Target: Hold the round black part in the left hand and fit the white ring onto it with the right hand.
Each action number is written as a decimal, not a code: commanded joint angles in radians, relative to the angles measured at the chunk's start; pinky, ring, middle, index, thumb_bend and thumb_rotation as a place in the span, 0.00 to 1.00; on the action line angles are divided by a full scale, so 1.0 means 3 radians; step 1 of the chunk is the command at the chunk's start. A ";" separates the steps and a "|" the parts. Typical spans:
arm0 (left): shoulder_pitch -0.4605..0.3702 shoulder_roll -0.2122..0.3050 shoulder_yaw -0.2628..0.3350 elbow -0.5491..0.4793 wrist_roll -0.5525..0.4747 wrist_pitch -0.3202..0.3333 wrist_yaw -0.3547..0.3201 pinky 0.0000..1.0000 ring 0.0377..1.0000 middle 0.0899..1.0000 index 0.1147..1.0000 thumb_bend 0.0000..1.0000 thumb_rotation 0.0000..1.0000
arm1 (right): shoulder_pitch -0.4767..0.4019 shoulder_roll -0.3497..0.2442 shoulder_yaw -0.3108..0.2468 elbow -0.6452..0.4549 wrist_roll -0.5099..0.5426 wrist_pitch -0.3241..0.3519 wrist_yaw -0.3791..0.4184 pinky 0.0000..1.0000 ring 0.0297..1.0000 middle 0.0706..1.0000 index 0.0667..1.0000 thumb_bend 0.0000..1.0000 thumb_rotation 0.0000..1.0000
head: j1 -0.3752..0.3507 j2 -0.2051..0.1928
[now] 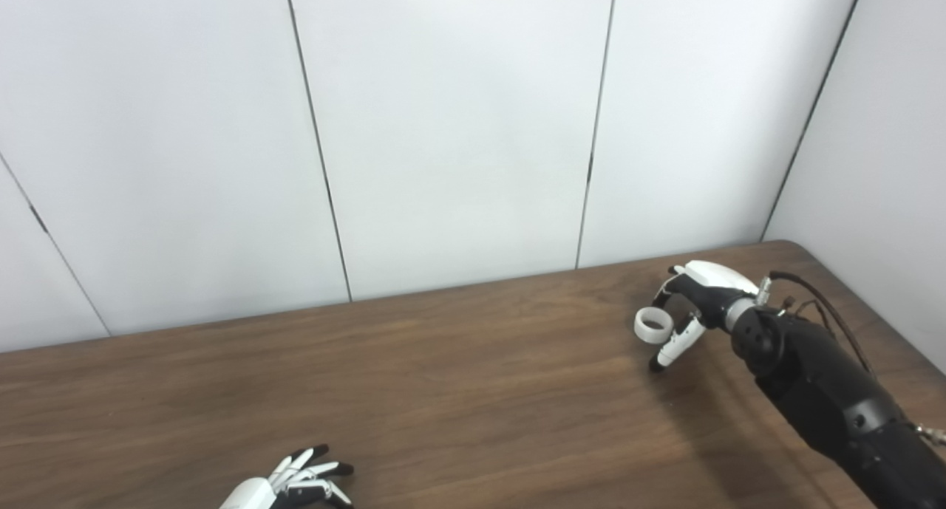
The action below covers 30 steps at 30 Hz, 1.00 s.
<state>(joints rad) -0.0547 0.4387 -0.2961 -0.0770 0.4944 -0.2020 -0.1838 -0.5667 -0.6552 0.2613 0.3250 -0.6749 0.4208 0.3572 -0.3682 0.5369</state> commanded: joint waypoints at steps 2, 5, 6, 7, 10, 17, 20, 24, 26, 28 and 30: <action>0.0018 0.0059 -0.0012 -0.0009 0.0024 0.0005 -0.0118 1.00 0.97 0.83 0.41 0.52 0.04 | 0.0018 -0.0134 -0.0002 0.0021 -0.0028 -0.0062 -0.0045 0.99 1.00 0.99 0.64 0.84 0.18 | -0.0004 0.0001; 0.0013 0.0060 -0.0013 -0.0009 0.0022 0.0004 -0.0124 1.00 0.97 0.83 0.41 0.52 0.04 | 0.0021 -0.0130 0.0000 0.0058 -0.0026 -0.0127 -0.0119 0.97 1.00 0.97 0.59 0.82 0.11 | -0.0004 0.0003; 0.0013 0.0060 -0.0013 -0.0008 0.0022 0.0001 -0.0124 1.00 0.97 0.83 0.41 0.52 0.04 | 0.0021 -0.0129 0.0000 0.0065 -0.0021 -0.0141 -0.0135 0.97 1.00 0.96 0.57 0.81 0.09 | -0.0004 0.0003; 0.0012 0.0061 -0.0014 -0.0007 0.0023 -0.0004 -0.0125 1.00 0.97 0.83 0.41 0.52 0.04 | 0.0018 -0.0132 0.0010 0.0074 -0.0027 -0.0165 -0.0161 0.97 1.00 0.95 0.56 0.81 0.07 | -0.0004 0.0003; 0.0010 0.0056 -0.0012 -0.0012 0.0022 0.0005 -0.0138 1.00 0.97 0.83 0.41 0.52 0.04 | 0.0014 -0.0143 0.0037 0.0099 -0.0052 -0.0247 -0.0237 0.96 1.00 0.93 0.46 0.55 0.12 | 0.0001 0.0003; 0.0010 0.0040 0.0001 -0.0019 0.0034 0.0023 -0.0158 1.00 0.97 0.83 0.41 0.52 0.04 | 0.0033 -0.0130 0.0005 0.0133 -0.0060 -0.0380 -0.0406 0.93 0.99 0.89 0.44 0.52 0.12 | 0.0000 -0.0001; 0.0007 0.0035 0.0005 -0.0012 0.0030 0.0024 -0.0161 1.00 0.97 0.83 0.41 0.52 0.04 | 0.0032 -0.0128 0.0013 0.0141 -0.0064 -0.0410 -0.0444 0.92 0.98 0.88 0.44 0.52 0.12 | 0.0006 -0.0002; 0.0004 0.0032 0.0008 -0.0002 0.0030 0.0011 -0.0155 1.00 0.97 0.82 0.41 0.52 0.04 | 0.0027 -0.0127 0.0026 0.0150 -0.0062 -0.0431 -0.0463 0.91 0.98 0.88 0.44 0.52 0.12 | 0.0004 -0.0002; 0.0006 0.0032 0.0010 -0.0003 0.0025 0.0015 -0.0159 1.00 0.97 0.83 0.41 0.52 0.04 | 0.0024 -0.0128 0.0035 0.0155 -0.0075 -0.0445 -0.0475 0.91 0.97 0.87 0.44 0.52 0.12 | 0.0005 0.0000; 0.0008 0.0031 0.0011 -0.0005 0.0026 0.0014 -0.0159 1.00 0.97 0.83 0.41 0.52 0.04 | 0.0024 -0.0132 0.0038 0.0147 -0.0084 -0.0455 -0.0484 0.90 0.97 0.87 0.44 0.52 0.12 | 0.0009 0.0010; 0.0008 0.0026 0.0008 -0.0007 0.0037 0.0014 -0.0154 1.00 0.97 0.82 0.41 0.52 0.04 | 0.0028 -0.0137 0.0029 0.0131 -0.0076 -0.0461 -0.0482 0.90 0.97 0.87 0.44 0.52 0.12 | 0.0031 0.0019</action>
<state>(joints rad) -0.0557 0.4356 -0.2876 -0.0770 0.4946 -0.2021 -0.2017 -0.5511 -0.6624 0.2684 0.3527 -0.6661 0.2802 0.2283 -0.3590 0.5415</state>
